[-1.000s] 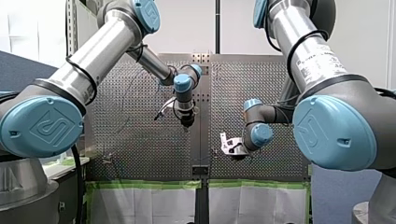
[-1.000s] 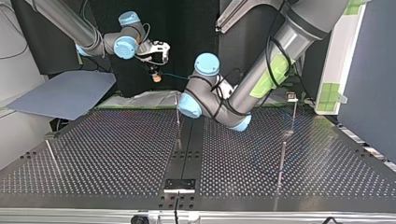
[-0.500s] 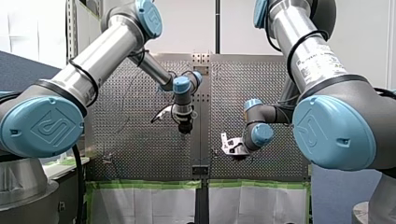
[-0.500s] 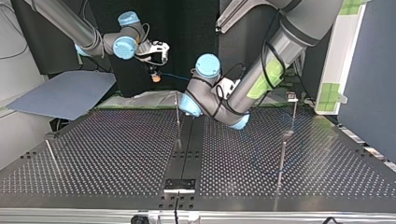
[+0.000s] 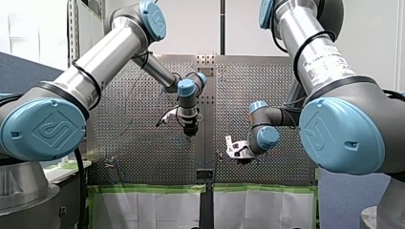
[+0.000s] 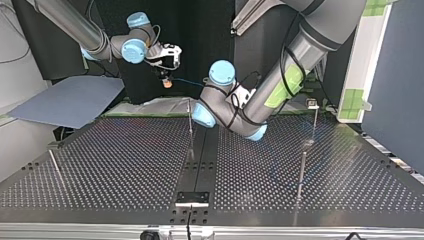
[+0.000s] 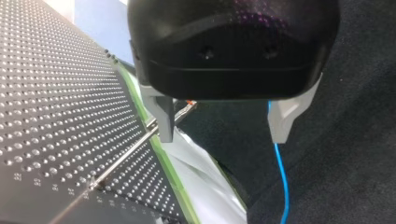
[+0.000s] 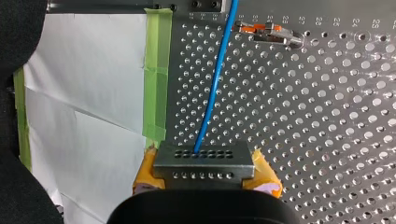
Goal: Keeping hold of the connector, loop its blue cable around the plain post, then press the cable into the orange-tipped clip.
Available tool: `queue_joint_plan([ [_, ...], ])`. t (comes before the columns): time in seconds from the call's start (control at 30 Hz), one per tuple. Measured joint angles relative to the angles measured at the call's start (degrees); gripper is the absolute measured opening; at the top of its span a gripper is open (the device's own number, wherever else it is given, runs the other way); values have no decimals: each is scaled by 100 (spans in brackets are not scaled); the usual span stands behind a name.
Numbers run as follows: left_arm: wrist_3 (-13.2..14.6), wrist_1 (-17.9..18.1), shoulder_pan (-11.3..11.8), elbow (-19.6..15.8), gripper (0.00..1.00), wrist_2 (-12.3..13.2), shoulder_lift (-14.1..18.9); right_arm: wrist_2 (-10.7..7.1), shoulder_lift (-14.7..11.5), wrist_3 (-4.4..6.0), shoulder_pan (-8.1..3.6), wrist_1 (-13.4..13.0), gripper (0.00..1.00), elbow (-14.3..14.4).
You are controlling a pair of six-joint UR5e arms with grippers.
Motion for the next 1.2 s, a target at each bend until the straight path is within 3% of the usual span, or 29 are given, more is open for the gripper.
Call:
queue_joint_plan([
  [0.23, -13, 71, 0, 8, 99, -49, -46, 3, 0, 0, -2, 10, 0, 0],
  [0.57, 5, 59, -81, 27, 99, -43, -548, 10, 0, 0, -2, -4, 0, -2],
  [1.2, -141, 537, -30, 106, 99, -57, -687, 2, 0, -8, 14, -4, 0, -15],
])
